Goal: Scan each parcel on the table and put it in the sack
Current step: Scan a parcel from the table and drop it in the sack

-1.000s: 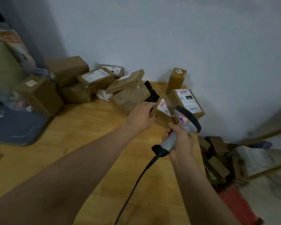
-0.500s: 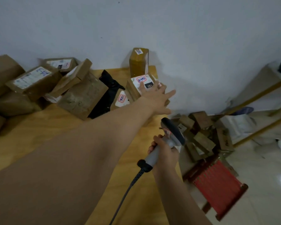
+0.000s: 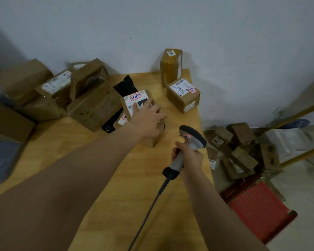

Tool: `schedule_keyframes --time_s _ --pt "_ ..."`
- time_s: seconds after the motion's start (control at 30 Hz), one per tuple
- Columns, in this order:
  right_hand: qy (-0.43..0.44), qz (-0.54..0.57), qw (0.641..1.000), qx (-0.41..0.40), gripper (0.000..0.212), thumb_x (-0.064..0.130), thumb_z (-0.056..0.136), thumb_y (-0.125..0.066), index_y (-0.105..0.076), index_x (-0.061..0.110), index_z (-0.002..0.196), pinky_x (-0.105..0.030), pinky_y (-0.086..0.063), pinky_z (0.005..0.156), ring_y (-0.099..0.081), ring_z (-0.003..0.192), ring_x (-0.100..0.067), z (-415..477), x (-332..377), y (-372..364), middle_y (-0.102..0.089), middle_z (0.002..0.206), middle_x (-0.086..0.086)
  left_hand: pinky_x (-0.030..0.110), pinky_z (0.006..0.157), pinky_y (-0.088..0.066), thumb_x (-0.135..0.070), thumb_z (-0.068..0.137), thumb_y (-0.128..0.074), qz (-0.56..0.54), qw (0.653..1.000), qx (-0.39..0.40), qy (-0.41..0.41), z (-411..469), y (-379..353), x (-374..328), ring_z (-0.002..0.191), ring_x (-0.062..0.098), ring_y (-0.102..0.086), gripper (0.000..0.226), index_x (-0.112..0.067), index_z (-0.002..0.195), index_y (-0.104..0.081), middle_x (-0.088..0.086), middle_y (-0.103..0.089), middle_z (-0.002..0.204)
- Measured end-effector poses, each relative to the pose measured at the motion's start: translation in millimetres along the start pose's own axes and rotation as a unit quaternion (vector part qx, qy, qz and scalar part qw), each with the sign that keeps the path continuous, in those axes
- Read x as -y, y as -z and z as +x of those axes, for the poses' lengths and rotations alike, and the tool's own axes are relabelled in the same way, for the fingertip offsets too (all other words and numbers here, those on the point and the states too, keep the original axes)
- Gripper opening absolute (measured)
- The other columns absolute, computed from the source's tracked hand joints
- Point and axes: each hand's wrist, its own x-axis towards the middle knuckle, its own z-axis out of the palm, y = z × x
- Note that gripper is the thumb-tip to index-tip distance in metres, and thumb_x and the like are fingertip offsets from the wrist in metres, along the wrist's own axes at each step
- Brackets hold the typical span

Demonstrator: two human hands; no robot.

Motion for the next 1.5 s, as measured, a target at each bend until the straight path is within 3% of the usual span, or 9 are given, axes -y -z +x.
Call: schedule_keyframes --time_s 0.27,0.4,0.47,0.53,0.67,0.8,0.97,1.17,1.5 --pt "-0.078 -0.095 0.99 0.076 0.008 0.003 0.088 -0.064 -0.059 -0.001 0.082 -0.032 -0.044 0.05 -0.051 0.049 -0.022 -0.2 -27.1 -30.1 -0.056 0.061 -0.014 0.062 0.114 -0.013 -0.046 0.093 -0.046 -0.037 0.999 -0.003 0.02 -68.9 -19.1 34.0 0.148 0.024 -0.001 0.044 -0.031 0.134 -0.052 -0.004 -0.029 0.153" --pt "-0.053 -0.065 0.994 0.068 0.009 0.002 0.086 -0.064 -0.057 0.0 0.08 -0.03 -0.044 0.049 -0.052 0.045 -0.02 1.7 -25.9 -25.9 -0.057 0.059 -0.013 0.057 0.116 -0.008 -0.055 0.083 -0.018 -0.059 0.995 -0.04 0.065 -65.1 -7.4 23.8 0.138 0.022 -0.027 0.067 -0.026 0.114 -0.071 -0.006 -0.053 0.134" --pt "-0.027 -0.028 0.998 0.049 0.009 0.001 0.085 -0.064 -0.057 0.0 0.08 -0.029 -0.044 0.049 -0.052 0.044 -0.019 5.2 -20.1 -17.7 -0.057 0.057 -0.012 0.059 0.115 -0.004 -0.055 0.089 -0.027 -0.037 0.995 -0.061 0.065 -38.5 7.0 9.7 0.134 0.021 -0.034 0.057 -0.027 0.113 -0.07 -0.006 -0.057 0.13" --pt "-0.012 0.0 0.999 0.031 0.008 0.001 0.085 -0.064 -0.057 0.001 0.08 -0.028 -0.043 0.048 -0.051 0.043 -0.017 9.5 -14.4 -7.8 -0.058 0.058 -0.01 0.059 0.115 -0.003 -0.052 0.094 -0.038 -0.017 0.998 -0.05 0.039 -2.8 21.5 -9.0 0.141 0.024 -0.026 0.048 -0.028 0.129 -0.059 -0.002 -0.048 0.143" --pt "-0.025 0.015 0.999 0.014 0.008 0.002 0.083 -0.067 -0.06 0.001 0.078 -0.027 -0.044 0.047 -0.052 0.045 -0.017 19.7 -12.2 6.1 -0.059 0.059 -0.009 0.057 0.115 -0.015 -0.041 0.092 -0.053 -0.039 0.998 -0.025 -0.029 73.6 32.6 -49.2 0.146 0.026 -0.015 0.066 -0.026 0.15 -0.027 0.003 -0.025 0.157" --pt "-0.037 0.021 0.999 0.015 0.006 0.002 0.083 -0.068 -0.063 0.002 0.079 -0.027 -0.045 0.047 -0.052 0.044 -0.017 40.3 -15.5 13.0 -0.061 0.055 -0.007 0.064 0.113 -0.015 -0.034 0.095 -0.056 -0.049 0.998 0.02 -0.044 138.9 28.5 -75.0 0.148 0.03 0.004 0.077 -0.022 0.154 -0.009 0.003 -0.002 0.162" --pt "-0.047 0.014 0.998 0.034 0.007 -0.001 0.086 -0.065 -0.061 0.002 0.081 -0.023 -0.044 0.043 -0.051 0.041 -0.015 63.2 -18.6 14.8 -0.059 0.054 -0.006 0.073 0.108 -0.012 -0.031 0.093 -0.062 -0.051 0.997 0.061 -0.014 194.5 18.9 -83.7 0.145 0.038 0.02 0.091 -0.032 0.154 0.006 0.004 0.015 0.161" --pt "-0.037 0.019 0.999 0.035 0.01 -0.001 0.086 -0.064 -0.062 0.007 0.08 -0.023 -0.044 0.044 -0.051 0.041 -0.013 73.1 -26.3 4.1 -0.058 0.052 -0.004 0.073 0.106 -0.017 -0.01 0.094 -0.056 0.044 0.996 0.08 -0.011 194.4 1.9 -68.6 0.145 0.043 0.007 0.065 -0.032 0.148 -0.028 0.012 -0.008 0.155" --pt "-0.008 0.027 1.0 0.004 0.004 0.001 0.082 -0.067 -0.065 0.003 0.085 -0.024 -0.045 0.045 -0.053 0.045 -0.014 45.5 -20.9 -25.0 -0.059 0.056 -0.005 0.068 0.11 -0.02 -0.006 0.093 -0.052 0.068 0.985 0.148 0.061 81.9 -26.5 -21.0 0.141 0.042 -0.002 0.044 -0.011 0.136 -0.048 0.012 -0.017 0.148"
